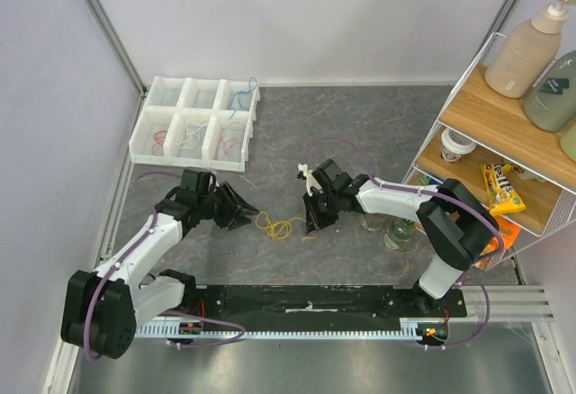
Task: Untangle the cables
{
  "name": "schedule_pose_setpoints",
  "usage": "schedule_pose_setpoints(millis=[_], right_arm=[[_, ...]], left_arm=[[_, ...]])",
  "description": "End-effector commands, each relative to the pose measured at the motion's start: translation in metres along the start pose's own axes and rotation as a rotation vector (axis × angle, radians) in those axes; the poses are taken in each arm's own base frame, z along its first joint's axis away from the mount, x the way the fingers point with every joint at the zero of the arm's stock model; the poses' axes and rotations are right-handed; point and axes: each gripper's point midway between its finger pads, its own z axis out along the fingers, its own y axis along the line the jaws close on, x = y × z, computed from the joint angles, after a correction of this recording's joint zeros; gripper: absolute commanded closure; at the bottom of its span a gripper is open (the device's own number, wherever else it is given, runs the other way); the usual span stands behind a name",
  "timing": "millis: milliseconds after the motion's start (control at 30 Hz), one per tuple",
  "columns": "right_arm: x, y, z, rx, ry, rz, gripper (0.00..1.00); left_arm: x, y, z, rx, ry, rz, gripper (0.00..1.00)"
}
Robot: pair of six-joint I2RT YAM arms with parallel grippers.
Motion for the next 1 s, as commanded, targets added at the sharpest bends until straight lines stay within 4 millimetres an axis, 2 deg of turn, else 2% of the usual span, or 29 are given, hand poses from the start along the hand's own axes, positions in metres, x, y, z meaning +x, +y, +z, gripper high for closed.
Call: schedule_pose_setpoints(millis=[0, 133, 267, 467, 567, 667, 967], right_arm=[[-0.009, 0.005, -0.002, -0.003, 0.003, -0.034, 1.0], [-0.009, 0.005, -0.002, -0.005, 0.001, -0.037, 1.0], [-0.01, 0.006, -0.002, -0.009, 0.001, -0.036, 1.0], [-0.01, 0.006, -0.001, -0.012, 0.0, -0.04, 1.0], [-0.013, 0.008, -0.004, -0.013, -0.015, -0.049, 1.0], [-0.013, 0.008, -0.005, -0.014, -0.019, -0.052, 1.0], [-0.012, 0.009, -0.006, -0.021, -0.022, -0.051, 1.0]], left_arm=[[-0.016, -0.02, -0.012, 0.022, -0.056, 0.151, 0.45], [-0.015, -0.018, -0.02, -0.002, -0.067, 0.207, 0.45], [-0.002, -0.019, -0.012, 0.011, -0.018, 0.203, 0.53], [0.028, -0.024, 0.003, -0.04, 0.039, 0.241, 0.48], [0.04, -0.011, 0.009, -0.116, 0.064, 0.293, 0.47], [0.048, -0.003, 0.011, -0.166, 0.081, 0.231, 0.44], [0.05, -0.003, 0.022, -0.186, 0.072, 0.136, 0.46]])
